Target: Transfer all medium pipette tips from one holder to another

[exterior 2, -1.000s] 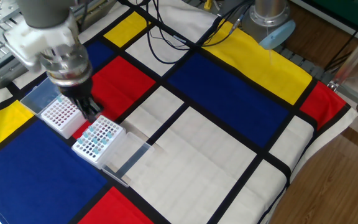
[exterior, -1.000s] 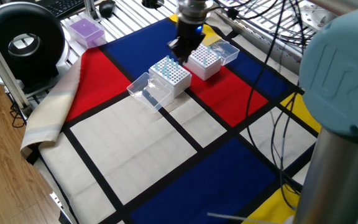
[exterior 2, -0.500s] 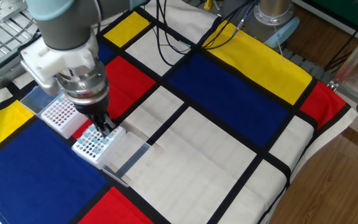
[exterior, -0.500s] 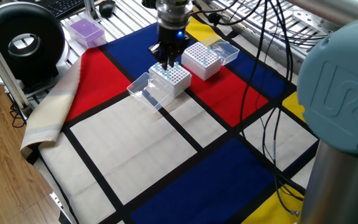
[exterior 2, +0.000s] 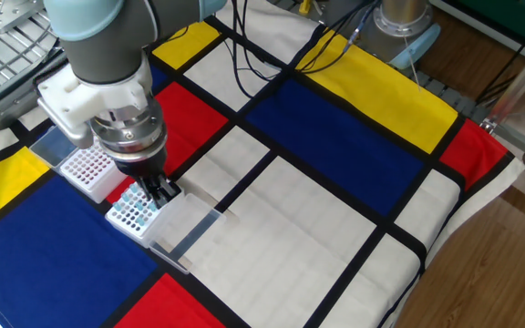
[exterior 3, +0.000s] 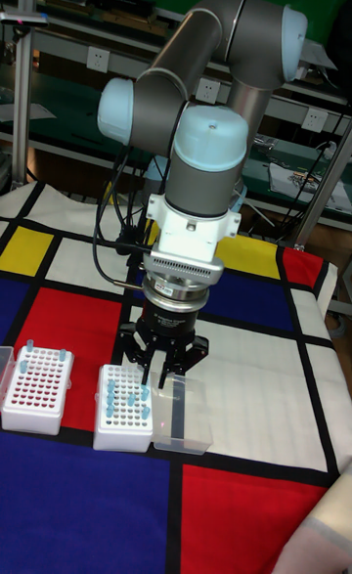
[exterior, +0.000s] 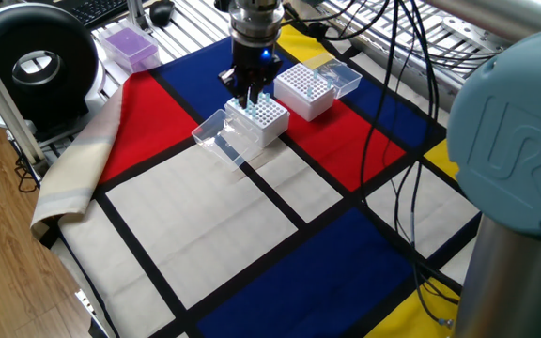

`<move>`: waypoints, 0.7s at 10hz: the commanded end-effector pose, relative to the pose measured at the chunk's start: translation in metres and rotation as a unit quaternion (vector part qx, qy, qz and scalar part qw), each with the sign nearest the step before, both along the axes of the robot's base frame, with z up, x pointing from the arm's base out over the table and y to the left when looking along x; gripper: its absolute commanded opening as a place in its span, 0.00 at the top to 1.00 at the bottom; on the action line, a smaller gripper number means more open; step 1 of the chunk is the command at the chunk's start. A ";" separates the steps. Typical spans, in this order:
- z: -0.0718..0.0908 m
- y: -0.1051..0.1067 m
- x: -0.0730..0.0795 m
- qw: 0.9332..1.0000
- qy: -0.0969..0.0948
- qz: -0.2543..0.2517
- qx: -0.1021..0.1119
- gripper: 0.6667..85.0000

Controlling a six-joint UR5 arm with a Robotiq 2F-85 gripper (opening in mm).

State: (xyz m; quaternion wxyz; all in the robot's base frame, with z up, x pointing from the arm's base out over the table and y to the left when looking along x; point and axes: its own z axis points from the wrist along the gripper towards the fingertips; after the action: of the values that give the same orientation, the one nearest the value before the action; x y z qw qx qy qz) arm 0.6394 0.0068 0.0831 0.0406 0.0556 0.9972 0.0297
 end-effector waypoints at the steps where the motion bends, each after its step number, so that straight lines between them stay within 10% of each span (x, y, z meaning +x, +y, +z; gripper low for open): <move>1: -0.004 0.002 0.001 1.000 -0.005 0.004 0.007 0.68; 7: -0.005 -0.010 -0.006 1.000 -0.007 0.009 0.004 0.68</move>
State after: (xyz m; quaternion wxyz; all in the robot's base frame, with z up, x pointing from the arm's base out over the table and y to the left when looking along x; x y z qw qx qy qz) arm 0.6346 0.0003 0.0782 0.0445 0.0480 0.9974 0.0301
